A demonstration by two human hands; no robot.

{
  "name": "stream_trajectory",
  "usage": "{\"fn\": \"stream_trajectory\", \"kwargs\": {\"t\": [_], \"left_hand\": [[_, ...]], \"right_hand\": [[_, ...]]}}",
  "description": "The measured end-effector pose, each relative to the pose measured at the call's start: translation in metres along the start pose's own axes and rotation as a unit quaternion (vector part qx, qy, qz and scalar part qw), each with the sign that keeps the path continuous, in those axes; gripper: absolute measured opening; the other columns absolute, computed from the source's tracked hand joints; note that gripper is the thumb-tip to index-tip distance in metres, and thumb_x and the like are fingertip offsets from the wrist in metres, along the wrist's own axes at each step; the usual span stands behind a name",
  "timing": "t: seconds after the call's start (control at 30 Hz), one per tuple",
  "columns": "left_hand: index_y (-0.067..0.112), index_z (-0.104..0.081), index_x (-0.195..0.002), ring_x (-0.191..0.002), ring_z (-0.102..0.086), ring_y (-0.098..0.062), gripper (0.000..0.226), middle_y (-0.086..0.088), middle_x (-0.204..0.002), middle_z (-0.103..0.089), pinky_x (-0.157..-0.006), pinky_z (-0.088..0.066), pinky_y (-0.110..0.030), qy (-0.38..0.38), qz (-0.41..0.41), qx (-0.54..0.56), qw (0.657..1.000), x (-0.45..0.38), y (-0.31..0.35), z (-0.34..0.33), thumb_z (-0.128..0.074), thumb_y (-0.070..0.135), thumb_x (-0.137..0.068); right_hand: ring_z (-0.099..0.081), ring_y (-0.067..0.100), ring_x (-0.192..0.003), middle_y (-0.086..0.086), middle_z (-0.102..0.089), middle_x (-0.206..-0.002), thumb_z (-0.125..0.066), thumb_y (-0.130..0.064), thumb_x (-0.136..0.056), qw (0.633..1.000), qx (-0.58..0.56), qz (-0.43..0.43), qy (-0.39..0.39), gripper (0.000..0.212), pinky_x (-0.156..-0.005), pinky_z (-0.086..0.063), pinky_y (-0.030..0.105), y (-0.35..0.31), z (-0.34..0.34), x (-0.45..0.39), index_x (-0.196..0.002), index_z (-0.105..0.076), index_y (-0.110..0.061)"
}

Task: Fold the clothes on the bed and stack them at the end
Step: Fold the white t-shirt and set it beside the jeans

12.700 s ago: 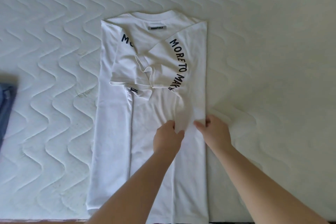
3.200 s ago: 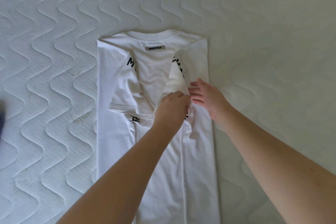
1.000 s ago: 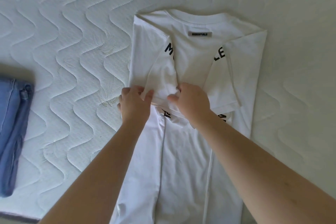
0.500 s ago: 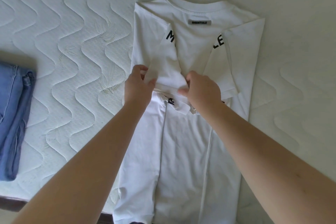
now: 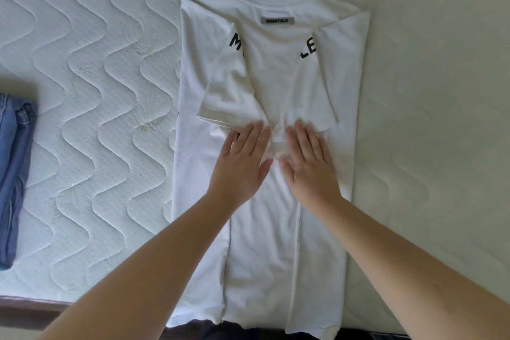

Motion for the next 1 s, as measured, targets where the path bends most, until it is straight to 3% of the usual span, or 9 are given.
{"fn": "stream_trajectory", "kwargs": {"t": [0.13, 0.33, 0.57, 0.67, 0.73, 0.87, 1.0], "left_hand": [[0.014, -0.017, -0.157, -0.151, -0.014, -0.02, 0.064, -0.004, -0.165, -0.012, -0.122, -0.017, -0.045, -0.015, 0.009, -0.067, 0.998, 0.015, -0.003, -0.019, -0.026, 0.048, -0.105], [0.01, -0.02, -0.157, -0.152, -0.014, -0.021, 0.059, -0.008, -0.164, -0.016, -0.123, -0.018, -0.041, 0.038, 0.015, -0.034, 0.999, 0.041, 0.008, -0.022, -0.032, 0.038, -0.106], [0.004, -0.018, -0.156, -0.151, -0.017, -0.025, 0.062, -0.015, -0.162, -0.018, -0.121, -0.023, -0.043, 0.008, 0.099, 0.044, 0.994, 0.144, 0.037, -0.036, -0.035, 0.035, -0.105], [0.001, -0.013, -0.156, -0.151, -0.017, -0.026, 0.068, -0.015, -0.163, -0.016, -0.122, -0.022, -0.041, -0.015, 0.21, 0.08, 0.974, 0.189, 0.05, -0.037, -0.039, 0.035, -0.103], [0.001, -0.013, -0.156, -0.152, -0.015, -0.024, 0.066, -0.014, -0.164, -0.014, -0.122, -0.022, -0.042, -0.041, 0.237, 0.092, 0.966, 0.214, 0.06, -0.038, -0.038, 0.031, -0.103], [0.001, -0.014, -0.155, -0.151, -0.014, -0.027, 0.066, -0.015, -0.163, -0.012, -0.12, -0.025, -0.045, -0.087, 0.2, 0.079, 0.973, 0.246, 0.07, -0.039, -0.04, 0.0, -0.095], [0.002, -0.017, -0.155, -0.152, -0.013, -0.028, 0.071, -0.016, -0.164, -0.012, -0.121, -0.025, -0.042, -0.107, 0.149, 0.063, 0.981, 0.262, 0.066, -0.037, -0.04, -0.01, -0.089]], "right_hand": [[-0.008, 0.025, -0.151, 0.011, -0.011, -0.163, -0.033, -0.046, -0.102, 0.999, 0.031, 0.022, 0.0, 0.064, -0.123, -0.013, 0.044, 0.005, -0.01, 0.007, -0.155, -0.021, -0.013], [-0.02, 0.021, -0.149, 0.006, -0.024, -0.161, -0.038, -0.035, -0.104, 0.994, 0.043, 0.101, 0.029, 0.055, -0.119, -0.023, 0.044, 0.001, -0.016, 0.053, -0.153, -0.03, -0.012], [-0.023, 0.021, -0.149, 0.009, -0.025, -0.16, -0.041, -0.032, -0.104, 1.0, -0.004, 0.013, 0.008, 0.056, -0.118, -0.027, 0.042, -0.012, -0.038, 0.14, -0.152, -0.029, -0.007], [-0.015, 0.023, -0.15, 0.013, -0.018, -0.162, -0.038, -0.033, -0.103, 0.998, -0.016, -0.05, -0.044, 0.061, -0.121, -0.021, 0.042, -0.025, -0.042, 0.174, -0.153, -0.022, -0.003], [-0.009, 0.023, -0.151, 0.014, -0.011, -0.163, -0.034, -0.036, -0.102, 0.994, -0.025, -0.058, -0.093, 0.065, -0.123, -0.015, 0.04, -0.035, -0.044, 0.192, -0.154, -0.016, -0.002], [0.005, 0.019, -0.152, 0.009, 0.003, -0.164, -0.023, -0.042, -0.101, 0.985, -0.036, -0.038, -0.166, 0.067, -0.124, -0.007, 0.037, -0.047, -0.052, 0.229, -0.155, -0.003, -0.006], [-0.003, 0.02, -0.152, 0.009, -0.004, -0.164, -0.04, -0.035, -0.102, 0.981, -0.083, -0.02, -0.177, 0.065, -0.122, -0.018, 0.038, -0.054, -0.054, 0.265, -0.156, -0.015, -0.01]]}}
Point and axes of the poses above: each hand's wrist, its own x-axis away from the middle knuckle, its own z-axis out of the back of the hand, y = z × x, the point moved 2 cm from there along -x, towards the middle knuckle
